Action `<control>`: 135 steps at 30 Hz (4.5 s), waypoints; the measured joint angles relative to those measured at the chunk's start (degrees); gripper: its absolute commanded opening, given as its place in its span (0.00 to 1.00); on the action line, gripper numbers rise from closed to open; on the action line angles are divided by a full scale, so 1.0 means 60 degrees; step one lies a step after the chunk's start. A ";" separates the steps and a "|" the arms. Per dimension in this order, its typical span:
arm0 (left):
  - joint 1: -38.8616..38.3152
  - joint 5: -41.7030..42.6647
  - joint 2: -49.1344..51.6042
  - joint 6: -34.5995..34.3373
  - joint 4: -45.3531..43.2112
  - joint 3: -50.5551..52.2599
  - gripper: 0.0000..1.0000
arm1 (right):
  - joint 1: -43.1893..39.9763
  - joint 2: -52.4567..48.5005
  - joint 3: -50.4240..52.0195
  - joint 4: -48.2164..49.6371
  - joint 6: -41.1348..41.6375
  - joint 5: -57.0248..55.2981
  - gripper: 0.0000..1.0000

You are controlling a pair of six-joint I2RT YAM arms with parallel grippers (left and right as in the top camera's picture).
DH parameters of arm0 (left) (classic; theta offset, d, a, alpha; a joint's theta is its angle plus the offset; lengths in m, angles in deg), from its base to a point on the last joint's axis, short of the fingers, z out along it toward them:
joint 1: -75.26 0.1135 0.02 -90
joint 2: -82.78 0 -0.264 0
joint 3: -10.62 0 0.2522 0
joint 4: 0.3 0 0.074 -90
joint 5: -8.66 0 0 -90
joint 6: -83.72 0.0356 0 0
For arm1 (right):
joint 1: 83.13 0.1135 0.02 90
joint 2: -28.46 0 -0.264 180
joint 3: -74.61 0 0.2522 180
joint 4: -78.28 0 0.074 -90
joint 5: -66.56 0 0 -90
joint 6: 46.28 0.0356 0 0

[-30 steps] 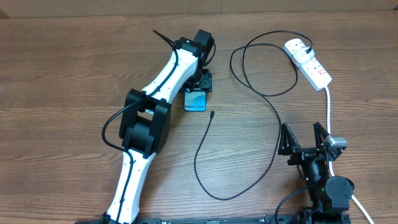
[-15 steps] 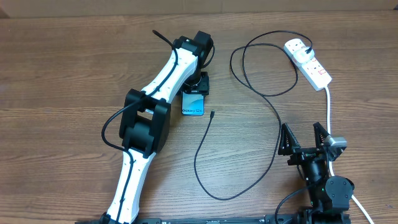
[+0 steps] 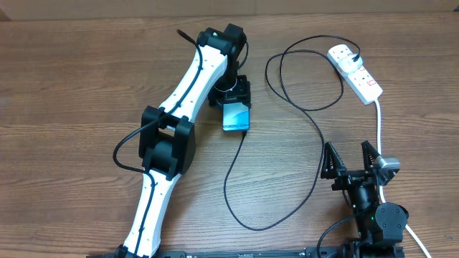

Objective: Plug charger to phone and switch on socket

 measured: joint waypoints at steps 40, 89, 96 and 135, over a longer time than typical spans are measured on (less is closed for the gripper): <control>0.3031 1.1508 0.0000 -0.2473 0.0433 -0.0015 0.55 | 0.0000 0.0000 0.0000 0.0000 0.0000 -0.0004 1.00; 0.3151 1.1533 0.0000 -0.2386 0.0474 -0.0015 0.54 | 0.0047 0.0018 0.0000 0.1581 0.2809 0.2182 1.00; 0.3151 1.1533 0.0000 -0.2382 0.0477 -0.0015 0.54 | 0.0055 0.0025 -0.0375 0.4918 0.5217 0.3213 1.00; 0.2699 1.1264 0.0000 -0.2317 0.0484 -0.0029 0.54 | 0.6357 -1.5271 -1.6385 -0.9173 0.2918 -0.3453 1.00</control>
